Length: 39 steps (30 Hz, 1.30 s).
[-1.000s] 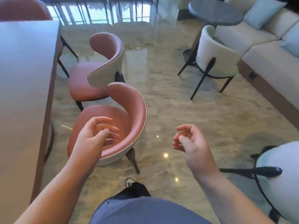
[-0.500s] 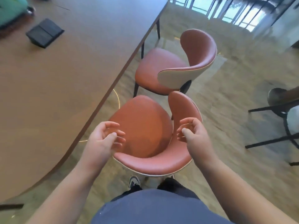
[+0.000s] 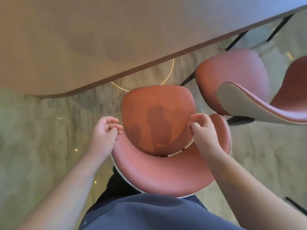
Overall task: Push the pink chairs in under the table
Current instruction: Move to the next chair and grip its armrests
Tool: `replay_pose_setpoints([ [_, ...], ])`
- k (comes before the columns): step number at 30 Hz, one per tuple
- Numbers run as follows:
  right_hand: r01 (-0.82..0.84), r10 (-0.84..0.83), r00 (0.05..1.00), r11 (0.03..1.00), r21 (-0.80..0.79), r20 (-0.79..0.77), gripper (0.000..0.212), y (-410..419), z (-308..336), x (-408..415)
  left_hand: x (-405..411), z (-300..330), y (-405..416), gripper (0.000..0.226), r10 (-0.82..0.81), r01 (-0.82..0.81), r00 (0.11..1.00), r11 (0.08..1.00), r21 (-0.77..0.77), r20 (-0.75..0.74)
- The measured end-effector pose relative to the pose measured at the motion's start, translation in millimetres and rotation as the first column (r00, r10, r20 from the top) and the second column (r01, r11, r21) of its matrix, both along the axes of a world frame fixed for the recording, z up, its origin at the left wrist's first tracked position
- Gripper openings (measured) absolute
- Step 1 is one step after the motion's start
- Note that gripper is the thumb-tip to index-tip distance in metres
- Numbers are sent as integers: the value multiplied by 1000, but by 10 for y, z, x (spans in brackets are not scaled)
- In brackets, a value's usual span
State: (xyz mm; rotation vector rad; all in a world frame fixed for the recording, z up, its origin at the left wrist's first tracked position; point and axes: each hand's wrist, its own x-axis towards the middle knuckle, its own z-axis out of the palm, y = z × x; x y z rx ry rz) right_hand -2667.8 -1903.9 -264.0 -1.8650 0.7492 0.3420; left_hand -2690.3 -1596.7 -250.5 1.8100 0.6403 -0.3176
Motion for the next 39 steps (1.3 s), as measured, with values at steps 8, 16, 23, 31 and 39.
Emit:
replay_pose_setpoints([
  [8, -319, 264, 948, 816, -482, -179, 46, -864, -576, -70, -460, -789, -216, 68, -150, 289, 938, 836, 465, -313],
  [16, -429, 203, 866, 771, -471, -457, 90, -1260, -854, -247, -711, -1146, -340, 102, 226, -31, 871, 911, 411, -435],
  [23, -148, -63, 873, 910, -387, -484, 75, -1549, -1058, -19, -550, -1293, -227, 65, 462, -382, 757, 887, 260, -462],
  [31, -37, -101, 894, 954, -298, -436, 50, -1701, -1203, -63, -602, -1379, -167, 54, 460, -413, 781, 888, 203, -422],
  [39, 26, -136, 943, 940, -340, -302, 15, -1655, -1200, -94, -638, -1380, -127, 31, 450, -398, 821, 892, 214, -352],
])
